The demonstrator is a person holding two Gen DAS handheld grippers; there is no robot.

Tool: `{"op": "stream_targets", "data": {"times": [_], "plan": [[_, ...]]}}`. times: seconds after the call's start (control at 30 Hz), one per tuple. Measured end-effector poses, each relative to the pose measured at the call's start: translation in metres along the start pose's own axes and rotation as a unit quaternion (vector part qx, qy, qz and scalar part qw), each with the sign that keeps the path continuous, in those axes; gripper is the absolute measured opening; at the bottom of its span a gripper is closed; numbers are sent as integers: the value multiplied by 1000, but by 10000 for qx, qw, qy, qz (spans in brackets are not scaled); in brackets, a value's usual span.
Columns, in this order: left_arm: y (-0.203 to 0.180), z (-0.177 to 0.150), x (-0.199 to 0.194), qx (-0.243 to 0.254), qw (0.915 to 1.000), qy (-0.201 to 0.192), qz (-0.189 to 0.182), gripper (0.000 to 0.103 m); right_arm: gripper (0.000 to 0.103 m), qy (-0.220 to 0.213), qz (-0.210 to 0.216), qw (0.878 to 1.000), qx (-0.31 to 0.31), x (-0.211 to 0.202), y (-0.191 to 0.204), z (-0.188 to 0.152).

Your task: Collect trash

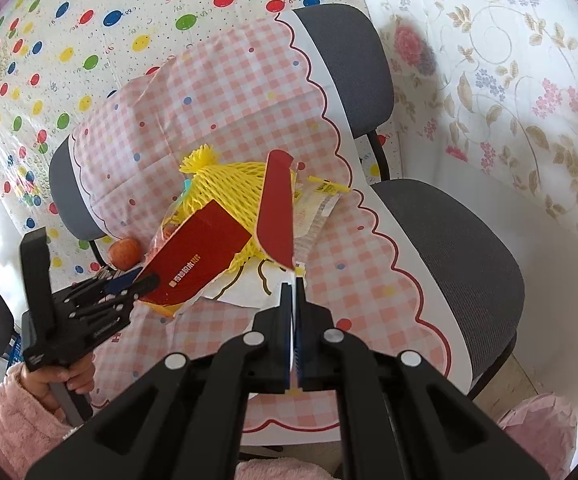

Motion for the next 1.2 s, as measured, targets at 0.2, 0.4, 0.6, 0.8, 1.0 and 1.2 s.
{"op": "stream_targets", "data": {"times": [0.2, 0.4, 0.6, 0.8, 1.0, 1.2], "plan": [[-10, -5, 14, 317, 9985, 430, 147, 27, 1, -8, 42, 10000, 14, -3, 3, -1], [-5, 5, 0, 25, 9993, 350, -93, 1, 1, -35, 29, 10000, -8, -3, 6, 1], [-13, 23, -50, -539, 9980, -179, -294, 1, 1, -427, -86, 9989, -175, -23, 14, 13], [-34, 37, -83, -606, 9957, -679, -189, 1, 2, -720, -317, 9968, -150, -49, 7, 17], [-96, 33, -75, -313, 9961, -628, -540, 1, 2, -831, -775, 9935, -91, -81, -18, 8], [-148, 12, -53, -129, 9943, -426, -968, 1, 2, -922, -1591, 9829, -7, -131, -57, -20]]}}
Point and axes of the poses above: each gripper's, at about its wrist camera, not at the fingertips, and x roughly the way its jaws point, y to its left, z to its top, the point moved 2 cm from there along x, roughly the way its jaws point, and after that the axes turned 1 degree about -y, right-handed, at the moved point
